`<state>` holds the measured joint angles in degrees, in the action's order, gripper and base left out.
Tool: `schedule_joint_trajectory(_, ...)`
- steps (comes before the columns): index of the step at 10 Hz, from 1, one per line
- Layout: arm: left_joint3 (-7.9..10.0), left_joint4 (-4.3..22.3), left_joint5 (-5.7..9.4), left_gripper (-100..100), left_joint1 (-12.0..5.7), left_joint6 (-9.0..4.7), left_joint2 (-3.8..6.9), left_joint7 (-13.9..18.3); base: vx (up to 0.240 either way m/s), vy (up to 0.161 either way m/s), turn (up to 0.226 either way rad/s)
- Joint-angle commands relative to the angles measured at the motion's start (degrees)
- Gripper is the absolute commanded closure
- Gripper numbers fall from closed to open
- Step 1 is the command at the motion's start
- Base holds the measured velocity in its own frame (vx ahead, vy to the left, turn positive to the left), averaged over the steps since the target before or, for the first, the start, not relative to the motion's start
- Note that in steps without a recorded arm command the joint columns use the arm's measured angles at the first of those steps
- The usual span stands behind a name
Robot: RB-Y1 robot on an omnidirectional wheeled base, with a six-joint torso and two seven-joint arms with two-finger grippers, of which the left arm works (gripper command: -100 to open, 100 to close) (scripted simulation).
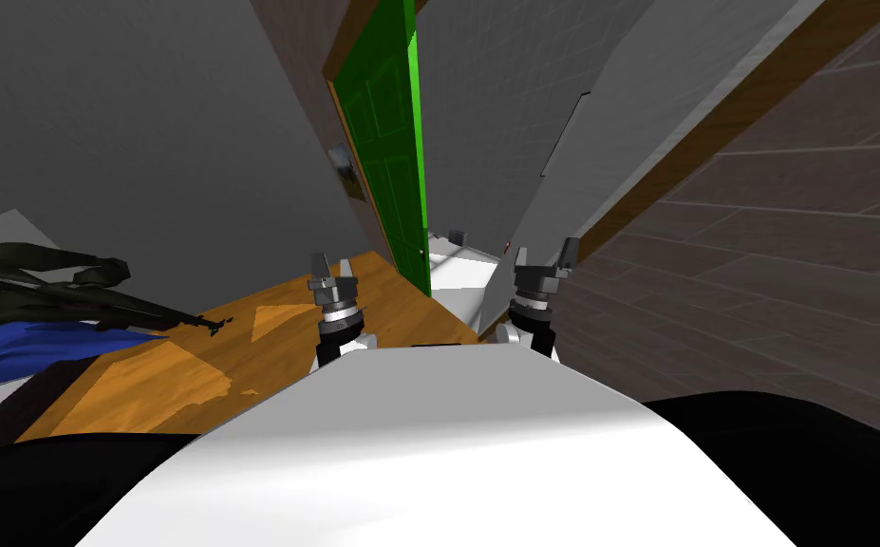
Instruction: Push the door open
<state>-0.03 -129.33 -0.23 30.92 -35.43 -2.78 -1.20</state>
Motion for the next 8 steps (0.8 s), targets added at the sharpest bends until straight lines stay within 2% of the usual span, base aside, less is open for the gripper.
schedule_joint_trajectory(1,-0.01,2.2,0.00,-100,-0.95,-0.23,0.66,0.0,-0.078,0.001,-0.077)
schedule_joint_trajectory(4,-0.01,4.9,0.00,-100,-2.10,-0.51,1.37,0.0,0.086,0.069,-0.090)
schedule_joint_trajectory(8,-0.03,10.1,-0.01,-100,-4.34,-1.05,2.50,0.0,0.089,0.074,-0.093)
